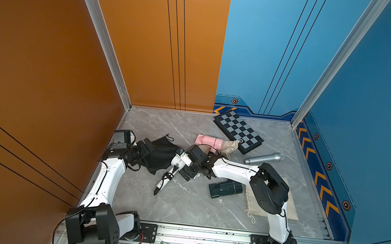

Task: Pack away hair dryers
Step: Pick up the hair dryer from the center of the board.

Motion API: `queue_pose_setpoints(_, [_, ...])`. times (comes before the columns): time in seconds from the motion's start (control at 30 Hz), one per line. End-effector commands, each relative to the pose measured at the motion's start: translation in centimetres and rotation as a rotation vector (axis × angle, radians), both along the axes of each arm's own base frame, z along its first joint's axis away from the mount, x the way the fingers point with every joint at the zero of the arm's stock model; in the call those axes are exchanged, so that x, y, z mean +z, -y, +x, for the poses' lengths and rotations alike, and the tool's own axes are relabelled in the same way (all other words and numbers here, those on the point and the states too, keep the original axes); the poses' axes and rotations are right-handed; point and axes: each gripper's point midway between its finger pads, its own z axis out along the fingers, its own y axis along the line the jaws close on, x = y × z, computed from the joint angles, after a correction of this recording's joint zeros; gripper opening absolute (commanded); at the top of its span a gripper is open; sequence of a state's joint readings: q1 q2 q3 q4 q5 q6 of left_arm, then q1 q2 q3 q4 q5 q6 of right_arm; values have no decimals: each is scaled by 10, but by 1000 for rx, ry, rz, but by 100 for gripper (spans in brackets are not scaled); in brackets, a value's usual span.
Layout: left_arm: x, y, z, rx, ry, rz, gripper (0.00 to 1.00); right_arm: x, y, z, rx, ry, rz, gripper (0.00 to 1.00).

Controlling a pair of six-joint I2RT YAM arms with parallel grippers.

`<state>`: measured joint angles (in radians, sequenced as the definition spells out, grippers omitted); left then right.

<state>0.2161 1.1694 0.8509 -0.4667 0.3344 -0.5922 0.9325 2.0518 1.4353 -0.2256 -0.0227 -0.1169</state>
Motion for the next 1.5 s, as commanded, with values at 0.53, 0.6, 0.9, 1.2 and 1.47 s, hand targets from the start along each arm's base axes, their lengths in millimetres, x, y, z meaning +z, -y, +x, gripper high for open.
queue_pose_setpoints(0.53, [-1,-4,0,15,-8,44,96,-24,2,6,-10,-31,-39,95])
queue_pose_setpoints(0.6, [-1,-4,1,16,-8,46,96,-24,3,7,-12,-31,-39,94])
queue_pose_setpoints(0.9, [3,-1,2,11,4,58,96,-21,0,11,-20,-47,-12,84])
queue_pose_setpoints(1.2, [8,0,1,1,9,72,96,-22,-4,13,-20,-52,-4,74])
queue_pose_setpoints(1.47, [7,2,1,-4,7,72,96,-13,-3,19,-52,-37,12,54])
